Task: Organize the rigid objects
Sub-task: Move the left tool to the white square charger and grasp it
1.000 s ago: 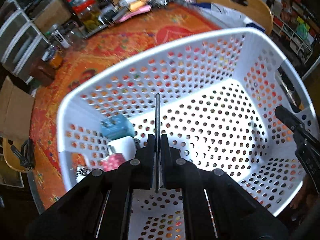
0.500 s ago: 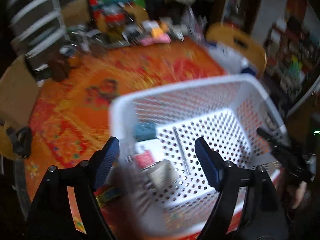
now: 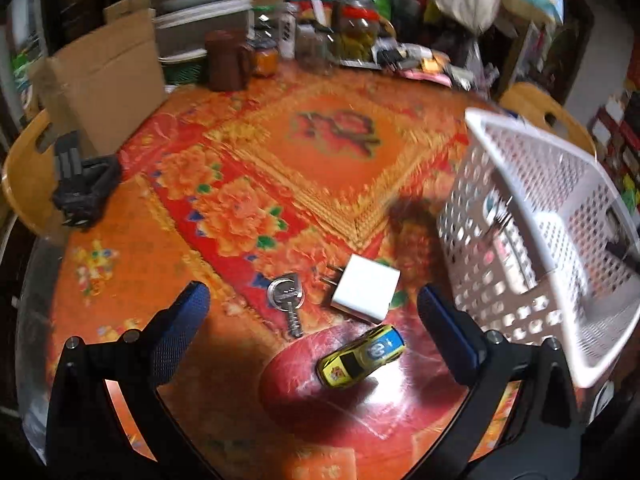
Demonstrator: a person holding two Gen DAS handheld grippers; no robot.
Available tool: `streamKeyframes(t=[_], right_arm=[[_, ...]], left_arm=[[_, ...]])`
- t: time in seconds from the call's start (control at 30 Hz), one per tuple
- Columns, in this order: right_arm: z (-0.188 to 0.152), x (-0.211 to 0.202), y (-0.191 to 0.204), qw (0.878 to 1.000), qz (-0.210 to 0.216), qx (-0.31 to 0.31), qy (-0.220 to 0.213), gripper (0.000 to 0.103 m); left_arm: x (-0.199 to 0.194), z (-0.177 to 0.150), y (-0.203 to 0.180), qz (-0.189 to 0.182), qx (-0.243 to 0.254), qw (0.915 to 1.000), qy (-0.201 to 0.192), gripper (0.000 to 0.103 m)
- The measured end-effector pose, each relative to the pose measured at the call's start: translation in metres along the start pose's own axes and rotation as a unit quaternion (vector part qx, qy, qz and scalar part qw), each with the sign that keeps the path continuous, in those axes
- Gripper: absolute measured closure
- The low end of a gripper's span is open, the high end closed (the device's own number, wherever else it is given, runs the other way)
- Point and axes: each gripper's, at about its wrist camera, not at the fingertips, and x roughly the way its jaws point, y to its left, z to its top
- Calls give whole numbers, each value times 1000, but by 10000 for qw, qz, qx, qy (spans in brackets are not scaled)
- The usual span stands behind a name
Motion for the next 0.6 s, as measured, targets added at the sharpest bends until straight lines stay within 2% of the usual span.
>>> streamKeyframes(t=[0.13, 0.27, 0.6], right_arm=[[-1, 1, 0, 10000, -42, 2, 35, 75], [-1, 1, 0, 10000, -73, -8, 47, 75], [-1, 0, 1, 10000, -72, -20, 24, 75]], left_arm=[[40, -1, -17, -348, 205, 9989, 221, 1], [71, 3, -25, -241, 325, 9984, 402, 2], [79, 4, -36, -37, 626, 9972, 405, 24]])
